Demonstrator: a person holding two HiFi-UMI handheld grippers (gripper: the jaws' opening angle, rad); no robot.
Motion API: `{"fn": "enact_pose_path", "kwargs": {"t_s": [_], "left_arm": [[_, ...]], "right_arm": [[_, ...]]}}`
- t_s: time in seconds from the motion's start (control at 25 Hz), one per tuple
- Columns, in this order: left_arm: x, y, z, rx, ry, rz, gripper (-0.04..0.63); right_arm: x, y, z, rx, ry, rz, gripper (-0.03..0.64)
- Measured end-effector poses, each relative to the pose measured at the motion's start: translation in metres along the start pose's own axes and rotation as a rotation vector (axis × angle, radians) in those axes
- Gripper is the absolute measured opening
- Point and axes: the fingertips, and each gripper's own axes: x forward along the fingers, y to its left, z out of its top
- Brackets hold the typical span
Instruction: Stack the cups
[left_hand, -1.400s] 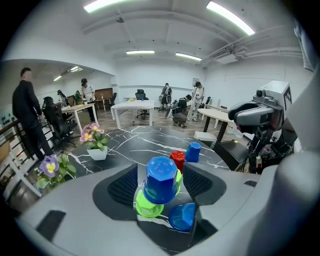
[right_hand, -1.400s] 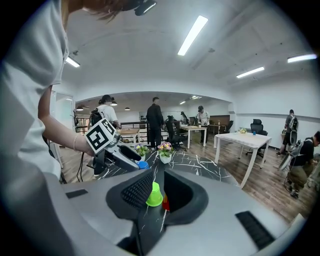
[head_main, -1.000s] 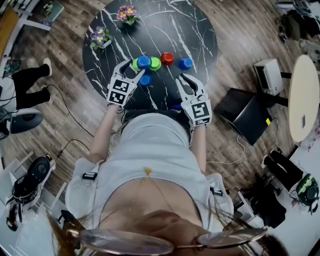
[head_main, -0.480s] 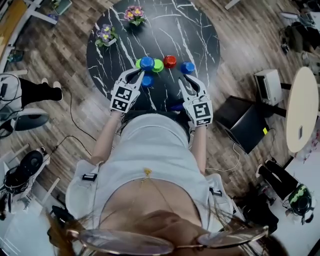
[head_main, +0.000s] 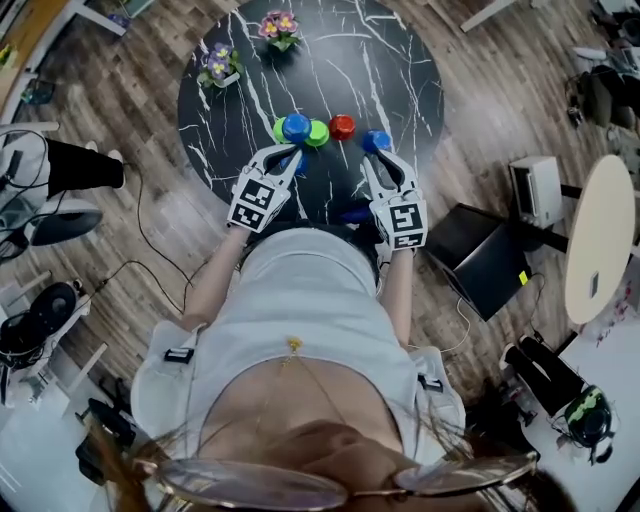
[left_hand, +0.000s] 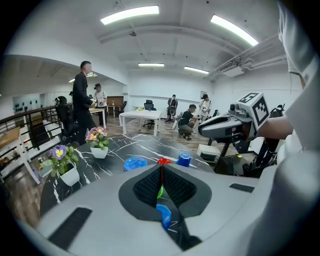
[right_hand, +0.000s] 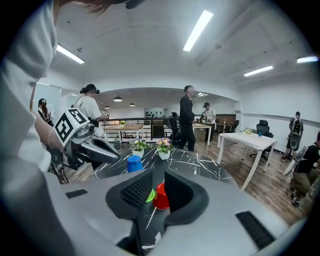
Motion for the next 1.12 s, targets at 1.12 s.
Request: {"fn": "enact_pose_path", "kwargs": {"t_s": [1.12], "left_arm": [[0.000,-0.010,-0.018,-0.117,0.051,0.096,0.032]], "right_arm": [[0.036,-0.056,-0.091,-0.091,0.279,0.073,0.182]]}}
